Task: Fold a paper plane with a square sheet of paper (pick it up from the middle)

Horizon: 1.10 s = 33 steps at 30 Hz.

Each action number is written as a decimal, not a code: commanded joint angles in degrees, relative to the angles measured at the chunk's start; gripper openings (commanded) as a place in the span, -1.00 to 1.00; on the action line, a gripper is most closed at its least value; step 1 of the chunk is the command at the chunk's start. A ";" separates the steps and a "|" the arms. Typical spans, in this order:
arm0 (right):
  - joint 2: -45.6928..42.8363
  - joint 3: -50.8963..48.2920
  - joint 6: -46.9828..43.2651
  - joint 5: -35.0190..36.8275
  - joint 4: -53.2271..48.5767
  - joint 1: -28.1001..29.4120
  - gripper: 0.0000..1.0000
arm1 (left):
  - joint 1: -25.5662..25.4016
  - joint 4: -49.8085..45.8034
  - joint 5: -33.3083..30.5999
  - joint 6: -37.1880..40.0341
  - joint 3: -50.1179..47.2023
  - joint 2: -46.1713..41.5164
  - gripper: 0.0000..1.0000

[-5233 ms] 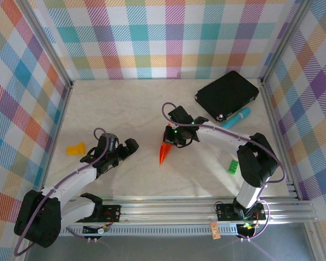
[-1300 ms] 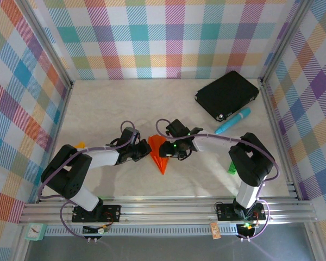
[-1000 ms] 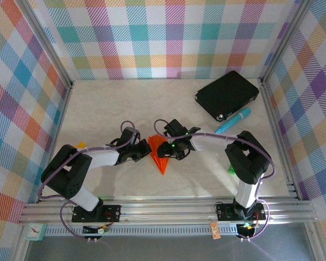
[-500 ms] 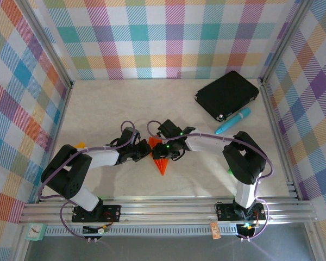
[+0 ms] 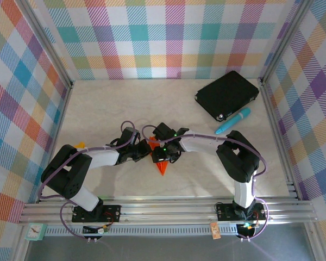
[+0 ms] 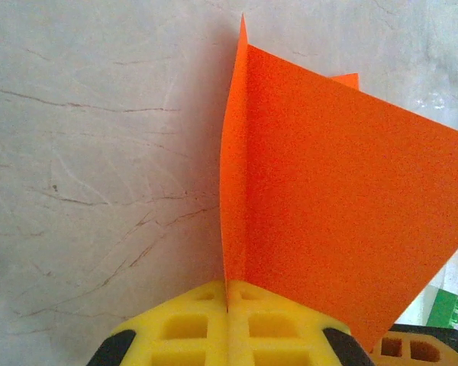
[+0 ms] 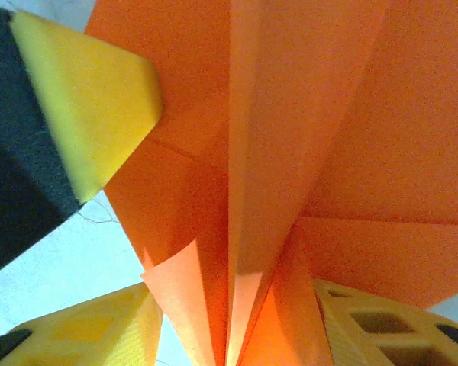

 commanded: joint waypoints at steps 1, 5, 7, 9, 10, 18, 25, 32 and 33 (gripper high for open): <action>0.80 1.69 -0.73 1.42 -1.97 0.33 0.01 | -0.25 -0.97 0.59 -0.22 0.70 -0.31 -0.91; 0.62 1.81 -0.17 3.36 -2.98 0.40 -0.09 | -0.21 -1.14 0.42 -0.22 0.61 -0.40 -0.91; 0.26 1.76 -0.09 3.98 -3.14 0.33 -0.16 | -0.21 -1.23 0.36 -0.22 0.52 -0.48 -0.91; 0.10 1.83 0.16 4.39 -3.31 0.38 -0.22 | -0.21 -1.32 0.38 -0.22 0.53 -0.53 -0.91; 0.05 1.85 0.58 4.65 -3.54 0.33 -0.27 | -0.21 -1.32 0.34 -0.20 0.53 -0.57 -0.91; 0.76 2.46 3.08 5.56 -4.50 0.33 -0.44 | -0.21 -1.67 0.04 -0.14 0.44 -0.79 -0.90; 1.21 3.29 3.99 5.67 -5.36 0.38 -0.38 | -0.12 -1.84 -0.07 0.09 0.35 -0.92 -0.88; 3.07 6.56 4.92 7.40 -9.39 0.49 -0.33 | -0.05 -1.73 0.01 0.07 0.35 -0.49 -0.88; 3.16 6.58 5.02 7.21 -9.33 0.54 -0.34 | -0.04 -1.68 0.04 0.07 0.35 -0.49 -0.88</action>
